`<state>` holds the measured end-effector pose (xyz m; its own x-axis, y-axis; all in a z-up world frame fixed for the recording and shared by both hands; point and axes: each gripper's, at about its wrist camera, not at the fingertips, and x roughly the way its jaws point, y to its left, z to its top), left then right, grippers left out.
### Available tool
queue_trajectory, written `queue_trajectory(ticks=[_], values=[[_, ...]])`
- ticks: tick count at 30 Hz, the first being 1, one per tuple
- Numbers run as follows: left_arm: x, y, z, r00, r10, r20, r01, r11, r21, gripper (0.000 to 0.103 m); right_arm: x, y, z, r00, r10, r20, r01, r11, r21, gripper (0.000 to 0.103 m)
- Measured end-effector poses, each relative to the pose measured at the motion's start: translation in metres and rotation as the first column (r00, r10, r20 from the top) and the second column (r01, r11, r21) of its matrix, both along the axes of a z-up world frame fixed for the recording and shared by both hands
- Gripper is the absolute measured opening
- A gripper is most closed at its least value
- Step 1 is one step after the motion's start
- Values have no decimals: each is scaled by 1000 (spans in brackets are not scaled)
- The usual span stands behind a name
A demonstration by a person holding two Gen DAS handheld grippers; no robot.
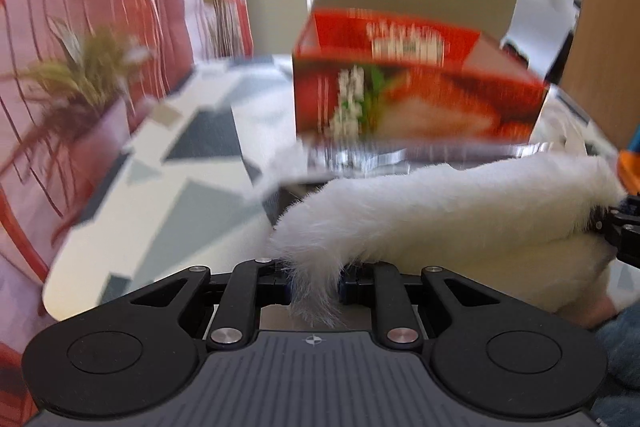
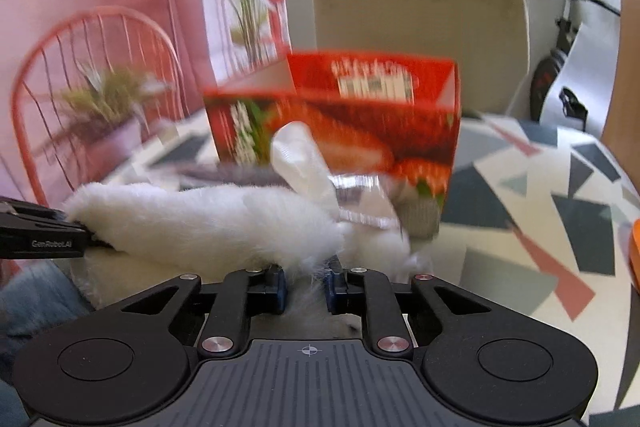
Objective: Organize soft objects
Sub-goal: 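Lift the white plush with the right tool and carry it into the red box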
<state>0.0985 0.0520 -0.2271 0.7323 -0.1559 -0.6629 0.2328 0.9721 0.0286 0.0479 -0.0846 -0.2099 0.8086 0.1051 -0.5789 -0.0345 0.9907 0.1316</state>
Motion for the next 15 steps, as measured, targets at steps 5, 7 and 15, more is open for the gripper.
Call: queue_trajectory(ticks=[5,7,15], values=[[-1,0,28,996,-2,85,3,1000,-17,20,-4,-3,28,995,21,98,-21,1000,0,16],[0,1,40,994,-2,111,7,999,-38,20,-3,-6,40,992,21,123,-22,1000,8,16],[23,-8,93,978,-28,205,41,997,-62,20,20,-21,96,978,40,207,-45,999,21,16]])
